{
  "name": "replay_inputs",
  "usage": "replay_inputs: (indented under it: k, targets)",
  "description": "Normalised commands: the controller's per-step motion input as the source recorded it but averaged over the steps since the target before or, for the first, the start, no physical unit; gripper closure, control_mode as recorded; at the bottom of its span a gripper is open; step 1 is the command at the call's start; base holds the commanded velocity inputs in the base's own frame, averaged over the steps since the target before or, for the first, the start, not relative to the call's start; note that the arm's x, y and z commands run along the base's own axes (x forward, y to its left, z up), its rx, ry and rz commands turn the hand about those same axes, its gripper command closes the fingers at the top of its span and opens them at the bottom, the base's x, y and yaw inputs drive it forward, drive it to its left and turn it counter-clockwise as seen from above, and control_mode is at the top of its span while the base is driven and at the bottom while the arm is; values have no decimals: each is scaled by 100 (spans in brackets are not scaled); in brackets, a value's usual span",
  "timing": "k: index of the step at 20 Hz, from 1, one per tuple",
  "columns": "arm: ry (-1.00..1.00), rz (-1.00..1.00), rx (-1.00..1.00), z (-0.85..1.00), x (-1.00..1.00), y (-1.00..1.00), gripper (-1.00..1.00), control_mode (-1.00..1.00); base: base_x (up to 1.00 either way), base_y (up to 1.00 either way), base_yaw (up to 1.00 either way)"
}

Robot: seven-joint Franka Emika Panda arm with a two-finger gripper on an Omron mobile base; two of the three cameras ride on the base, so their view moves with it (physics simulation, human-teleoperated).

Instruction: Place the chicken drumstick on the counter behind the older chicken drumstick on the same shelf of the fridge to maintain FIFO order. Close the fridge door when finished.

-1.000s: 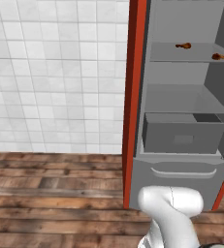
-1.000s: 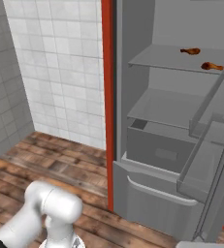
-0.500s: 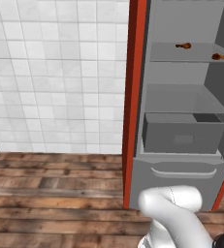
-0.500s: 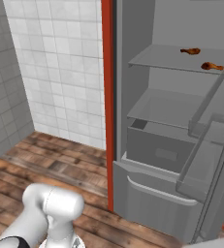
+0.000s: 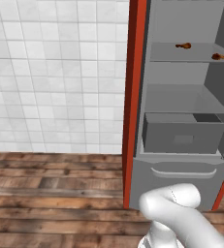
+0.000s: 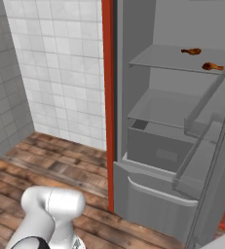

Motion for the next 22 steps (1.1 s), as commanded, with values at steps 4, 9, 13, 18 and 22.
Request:
replay_inputs:
  k: [4, 9, 13, 18, 22]
  targets:
    - [10, 15, -1, -25, 19, 59, -100, -100, 0, 0, 0]
    - [4, 5, 0, -4, 47, 49, -100, -100, 0, 0, 0]
    - [7, 0, 0, 12, 80, 19, -100, -100, 0, 0, 0]
    - [6, 0, 0, 1, 88, 30, -100, -100, 0, 0, 0]
    - [3, -6, 0, 0, 90, 49, -100, -100, 0, 0, 0]
